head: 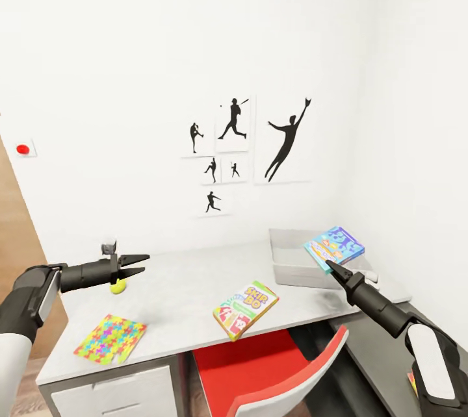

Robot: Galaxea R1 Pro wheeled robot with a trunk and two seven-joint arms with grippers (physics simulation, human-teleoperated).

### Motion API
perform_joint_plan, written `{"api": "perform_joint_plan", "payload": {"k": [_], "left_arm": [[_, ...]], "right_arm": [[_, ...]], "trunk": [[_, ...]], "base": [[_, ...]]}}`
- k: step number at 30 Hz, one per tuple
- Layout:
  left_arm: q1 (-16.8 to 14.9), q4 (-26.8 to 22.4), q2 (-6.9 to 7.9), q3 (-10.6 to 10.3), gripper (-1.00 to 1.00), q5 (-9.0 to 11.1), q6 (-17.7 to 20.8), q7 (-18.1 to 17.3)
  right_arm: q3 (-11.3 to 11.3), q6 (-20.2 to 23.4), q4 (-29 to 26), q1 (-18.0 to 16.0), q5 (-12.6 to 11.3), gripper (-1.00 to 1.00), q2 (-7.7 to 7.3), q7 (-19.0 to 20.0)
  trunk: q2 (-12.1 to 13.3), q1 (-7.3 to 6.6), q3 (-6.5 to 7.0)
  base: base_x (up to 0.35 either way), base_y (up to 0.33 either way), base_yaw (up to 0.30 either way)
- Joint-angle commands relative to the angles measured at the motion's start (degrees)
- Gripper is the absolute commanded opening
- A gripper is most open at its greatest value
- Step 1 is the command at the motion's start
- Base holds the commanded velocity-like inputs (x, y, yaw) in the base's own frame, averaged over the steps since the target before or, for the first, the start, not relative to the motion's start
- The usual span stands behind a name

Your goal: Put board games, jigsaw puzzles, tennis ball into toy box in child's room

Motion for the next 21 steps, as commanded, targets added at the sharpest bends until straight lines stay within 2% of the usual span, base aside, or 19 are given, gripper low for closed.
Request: {"api": "perform_joint_plan", "payload": {"k": [1,21], "left_arm": [[0.0,0.0,0.05,0.0,1.00,0.1,0.5,-0.1],[0.1,0.0,0.04,0.0,1.00,0.1,0.4,-0.1]], "right_arm": [[-0.1,0.4,0.0,0.0,-0.1,-1.00,0.02,0.2],[-0.2,0.4,0.0,0.0,-0.1,-1.00,-0.06,0.3]], "trunk": [[0.0,0.05,-0.10],[0.0,0.05,-1.64]], "base": [[0.222,0.026,-0.135],[0.186,0.041,-0.139]]}}
